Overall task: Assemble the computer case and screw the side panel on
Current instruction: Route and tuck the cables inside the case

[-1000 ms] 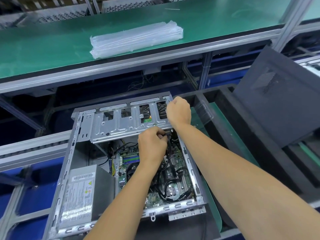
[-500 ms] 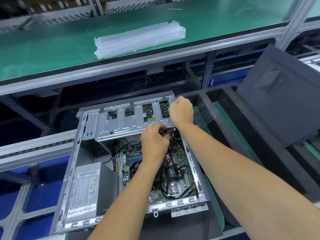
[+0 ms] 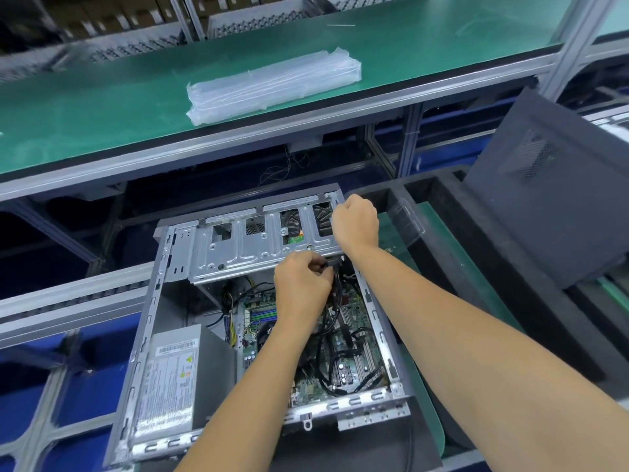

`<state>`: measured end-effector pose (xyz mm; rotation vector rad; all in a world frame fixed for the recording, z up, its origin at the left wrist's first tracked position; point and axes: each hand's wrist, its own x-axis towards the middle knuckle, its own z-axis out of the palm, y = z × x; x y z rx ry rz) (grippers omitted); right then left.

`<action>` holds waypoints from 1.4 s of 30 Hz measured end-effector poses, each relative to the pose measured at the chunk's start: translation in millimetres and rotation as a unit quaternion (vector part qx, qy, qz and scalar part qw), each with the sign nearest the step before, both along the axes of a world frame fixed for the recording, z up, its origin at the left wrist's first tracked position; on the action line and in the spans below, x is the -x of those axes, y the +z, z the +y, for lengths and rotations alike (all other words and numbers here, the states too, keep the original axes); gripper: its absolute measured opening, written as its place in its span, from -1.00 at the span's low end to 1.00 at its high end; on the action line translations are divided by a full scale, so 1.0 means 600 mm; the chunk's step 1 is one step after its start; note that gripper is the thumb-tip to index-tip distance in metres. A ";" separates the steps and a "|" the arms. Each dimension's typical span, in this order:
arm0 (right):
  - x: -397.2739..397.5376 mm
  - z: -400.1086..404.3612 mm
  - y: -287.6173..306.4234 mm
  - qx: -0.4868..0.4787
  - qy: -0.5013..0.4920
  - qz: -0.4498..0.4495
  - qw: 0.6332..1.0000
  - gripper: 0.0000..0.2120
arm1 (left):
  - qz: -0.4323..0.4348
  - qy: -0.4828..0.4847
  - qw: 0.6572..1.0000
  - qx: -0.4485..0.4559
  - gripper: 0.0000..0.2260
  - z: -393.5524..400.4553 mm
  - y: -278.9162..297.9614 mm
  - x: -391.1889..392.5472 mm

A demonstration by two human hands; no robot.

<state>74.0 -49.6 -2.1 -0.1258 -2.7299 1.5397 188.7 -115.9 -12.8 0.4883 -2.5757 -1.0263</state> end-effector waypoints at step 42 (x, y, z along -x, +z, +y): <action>0.003 -0.004 0.000 -0.044 0.004 -0.011 0.999 -0.72 | -0.254 -0.388 0.884 -0.066 -0.88 -0.105 0.018 -0.091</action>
